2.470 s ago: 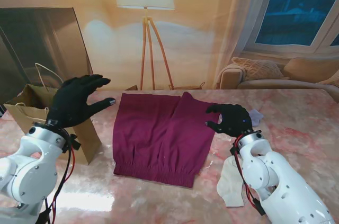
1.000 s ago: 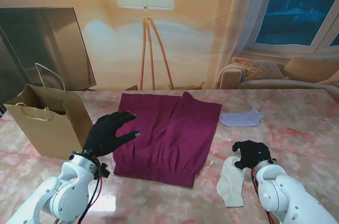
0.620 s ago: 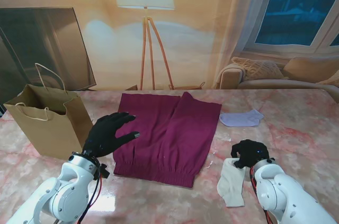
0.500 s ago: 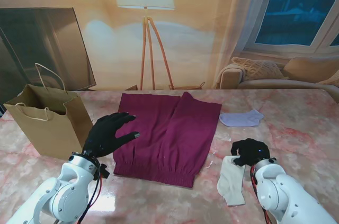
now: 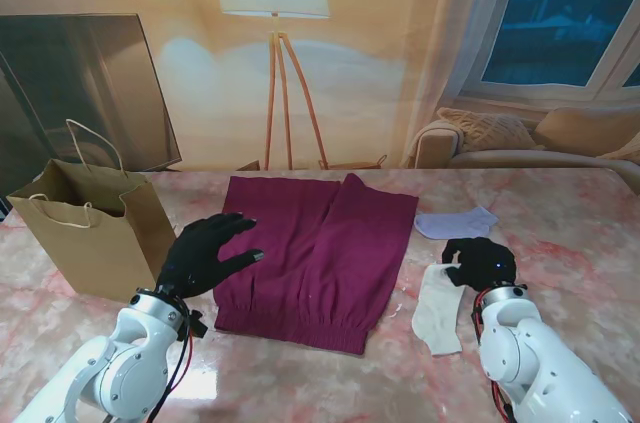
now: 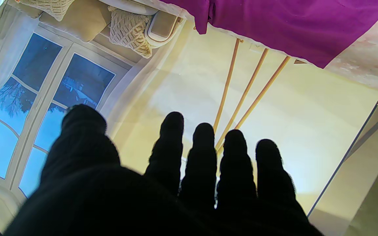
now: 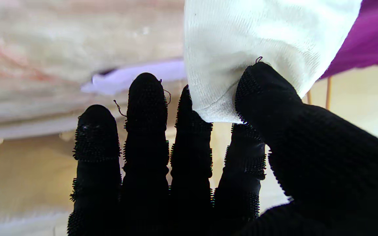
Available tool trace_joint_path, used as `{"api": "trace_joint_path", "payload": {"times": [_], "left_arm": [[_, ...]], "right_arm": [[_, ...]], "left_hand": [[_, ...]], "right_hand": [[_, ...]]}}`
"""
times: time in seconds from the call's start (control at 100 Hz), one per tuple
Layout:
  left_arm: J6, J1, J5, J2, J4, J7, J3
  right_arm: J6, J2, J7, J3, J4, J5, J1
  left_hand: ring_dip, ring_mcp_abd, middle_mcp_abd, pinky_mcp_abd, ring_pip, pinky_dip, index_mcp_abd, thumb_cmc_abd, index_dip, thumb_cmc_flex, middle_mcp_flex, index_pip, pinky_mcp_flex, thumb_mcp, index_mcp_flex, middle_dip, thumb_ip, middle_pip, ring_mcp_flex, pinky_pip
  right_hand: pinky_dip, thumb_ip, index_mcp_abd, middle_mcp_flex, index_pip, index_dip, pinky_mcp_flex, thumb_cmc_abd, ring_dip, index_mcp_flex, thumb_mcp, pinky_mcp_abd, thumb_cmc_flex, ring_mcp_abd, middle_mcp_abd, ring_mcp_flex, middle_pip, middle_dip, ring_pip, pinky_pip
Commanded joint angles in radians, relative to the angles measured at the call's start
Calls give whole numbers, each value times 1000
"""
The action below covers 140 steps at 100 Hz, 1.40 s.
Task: Fold the socks and the shorts into the kraft paper bag
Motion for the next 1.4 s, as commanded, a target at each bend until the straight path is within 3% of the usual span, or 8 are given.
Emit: {"api": "trace_joint_path", "payload": {"times": [0.0,0.53,0.81,1.01,1.1,1.17,1.31,1.39], "left_arm": [[-1,-1,-3,-1,-1,-1,3],[-6,-1,-2,-1,5,2,7],[-7,8,1,-1,0,5,4],[-9,6,1,-1,2,4,6],[-8,6,1,0,1,0,6],[-7,5,1,0,1,-1,5],[-7,4,1,-1,2,1,8],[-8,2,0,0,3,-1,9]], "right_arm": [[3,-7,-17,10,-14,-18,13],[-173,46,-25,52,-79,-245,-87],[-246,59,-41,88,-114,-298,-174],[-311,71,67,138,-177,-324,-239],[-335,72,115,164,-212,-321,-266],[-348,72,135,178,-230,-317,-280],[-370,69,151,194,-254,-298,-298],[-374,66,153,198,-266,-286,-300]], "left_hand": [[-7,-15,5,-18,-21,-7,-6,37,14,16,-36,-13,-14,-11,2,-9,49,-21,-16,-9],[-8,-14,6,-19,-22,-8,-9,39,15,16,-38,-12,-17,-12,6,-9,49,-22,-19,-12],[-8,-13,11,-19,-22,-9,-8,38,15,16,-39,-12,-19,-12,5,-9,49,-22,-20,-15],[-9,-13,10,-16,-22,-11,-7,38,15,15,-41,-12,-20,-12,5,-9,49,-23,-21,-17],[-9,-12,13,-17,-23,-11,-7,38,15,16,-42,-13,-20,-12,2,-9,50,-24,-25,-18],[-9,-11,12,-17,-23,-11,-7,39,15,14,-44,-14,-20,-12,1,-9,49,-24,-25,-18],[-9,-11,14,-16,-23,-11,-6,39,15,14,-44,-15,-18,-13,-1,-8,49,-24,-25,-18],[-9,-10,14,-17,-24,-11,-8,40,15,13,-45,-15,-19,-12,-1,-8,50,-25,-26,-19]], "right_hand": [[-2,19,-4,38,38,-10,-12,29,22,36,27,25,14,-8,13,-6,19,14,31,33],[-14,9,-57,6,57,-31,-64,-8,8,40,33,-5,-11,-47,-43,-74,2,40,-11,-16],[-8,-3,-67,-4,60,-35,-89,-32,23,42,34,-12,-23,-52,-53,-107,3,69,-10,-43],[39,-49,-38,-72,34,-84,-147,-59,29,21,-50,-9,-168,-36,-46,-180,-26,13,-69,-97],[66,3,27,-109,-89,-54,-176,-8,30,44,-89,-11,-266,-32,-39,-223,-55,-2,-97,-127],[84,143,76,-132,-204,54,-189,44,30,62,-100,-11,-358,-27,-33,-246,-74,-10,-112,-143],[90,151,107,-178,-258,55,-215,119,29,65,-174,-7,-417,-21,-22,-295,-113,-27,-135,-164],[98,182,89,-185,-261,47,-222,271,30,82,-293,-7,-429,-19,-16,-305,-136,-42,-146,-178]]}}
